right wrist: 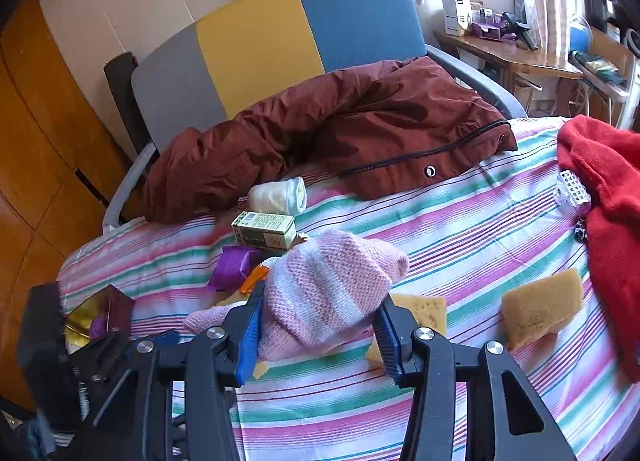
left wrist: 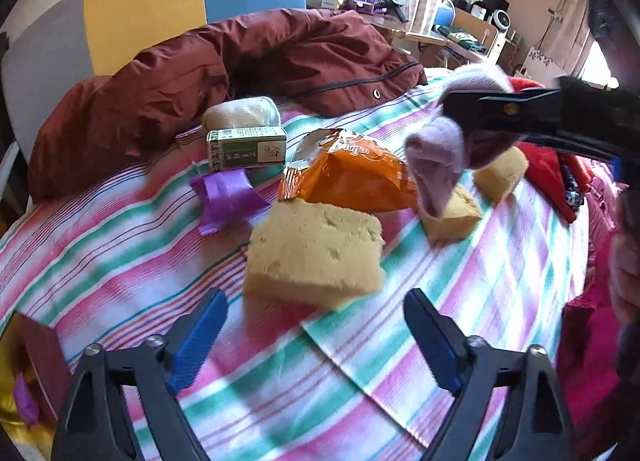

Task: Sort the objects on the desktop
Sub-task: 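Grasp a yellow sponge with the left tool while the right tool holds the sock, then carry the yellow sponge and pink sock into the gold tray and release both, then move both tools back over the remaining items on the bed, then grasp a purple candy pack with the left tool while the right tool grasps the orange Muffin bag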

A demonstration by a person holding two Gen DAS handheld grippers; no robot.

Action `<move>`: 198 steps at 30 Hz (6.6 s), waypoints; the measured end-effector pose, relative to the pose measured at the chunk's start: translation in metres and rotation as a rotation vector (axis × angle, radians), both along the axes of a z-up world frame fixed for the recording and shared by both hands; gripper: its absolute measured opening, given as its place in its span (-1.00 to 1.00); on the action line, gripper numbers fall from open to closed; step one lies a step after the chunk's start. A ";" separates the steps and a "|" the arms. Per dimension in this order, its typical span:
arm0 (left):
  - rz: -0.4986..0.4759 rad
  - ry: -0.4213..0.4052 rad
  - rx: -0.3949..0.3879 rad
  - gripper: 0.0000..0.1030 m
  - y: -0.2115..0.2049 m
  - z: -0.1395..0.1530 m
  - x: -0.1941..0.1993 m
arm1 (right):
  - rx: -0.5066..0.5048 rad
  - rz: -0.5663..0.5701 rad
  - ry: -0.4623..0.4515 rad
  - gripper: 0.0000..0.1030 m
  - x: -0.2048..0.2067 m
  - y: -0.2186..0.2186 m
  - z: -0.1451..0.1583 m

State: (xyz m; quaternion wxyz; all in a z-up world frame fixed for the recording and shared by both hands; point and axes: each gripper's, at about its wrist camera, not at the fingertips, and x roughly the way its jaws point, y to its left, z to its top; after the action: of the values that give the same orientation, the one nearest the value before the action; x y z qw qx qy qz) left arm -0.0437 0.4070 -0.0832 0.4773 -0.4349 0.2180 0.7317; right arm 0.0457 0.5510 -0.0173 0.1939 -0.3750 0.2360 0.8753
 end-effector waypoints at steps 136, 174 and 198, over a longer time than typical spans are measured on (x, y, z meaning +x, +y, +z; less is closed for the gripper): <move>0.614 0.119 0.198 0.60 -0.304 0.076 0.009 | 0.149 0.341 -0.121 0.65 -0.025 -0.107 -0.002; 0.374 -0.204 0.072 0.59 -0.063 0.026 -0.078 | 0.275 0.424 -0.289 0.37 -0.089 -0.011 -0.076; 0.318 -0.192 -0.129 0.27 0.044 -0.040 -0.132 | 0.385 0.427 -0.219 0.92 -0.105 -0.016 -0.085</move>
State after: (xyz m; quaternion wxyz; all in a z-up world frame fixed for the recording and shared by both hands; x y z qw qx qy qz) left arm -0.1755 0.4514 -0.1234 0.3454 -0.5612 0.1463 0.7378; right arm -0.0597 0.5350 -0.1019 0.0974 -0.4644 -0.0406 0.8793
